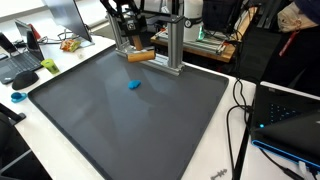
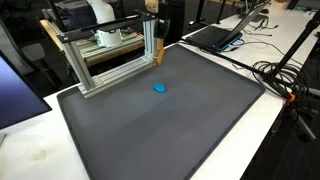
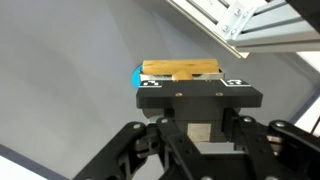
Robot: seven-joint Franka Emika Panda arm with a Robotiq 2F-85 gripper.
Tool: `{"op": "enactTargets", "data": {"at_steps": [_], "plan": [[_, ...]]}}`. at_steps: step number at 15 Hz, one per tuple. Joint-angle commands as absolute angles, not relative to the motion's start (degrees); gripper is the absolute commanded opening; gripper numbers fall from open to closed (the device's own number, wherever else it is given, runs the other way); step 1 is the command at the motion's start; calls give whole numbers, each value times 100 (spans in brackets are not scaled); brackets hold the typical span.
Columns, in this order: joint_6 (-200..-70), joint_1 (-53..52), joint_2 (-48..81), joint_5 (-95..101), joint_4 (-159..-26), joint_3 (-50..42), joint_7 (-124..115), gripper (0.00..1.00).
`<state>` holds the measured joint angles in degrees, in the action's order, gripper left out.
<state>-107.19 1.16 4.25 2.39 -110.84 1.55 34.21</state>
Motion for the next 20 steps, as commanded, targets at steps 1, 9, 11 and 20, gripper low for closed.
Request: {"op": "enactTargets", "data": {"at_steps": [1,9,11,20], "plan": [[-10695,124,93,63,-11245,142,4627,22],[-10721,114,407,-57,-10985,101,5466,47],[-10721,115,421,-59,-10974,102,5477,22],[-11584,286,952,155,-10956,38,7006,22]]}}
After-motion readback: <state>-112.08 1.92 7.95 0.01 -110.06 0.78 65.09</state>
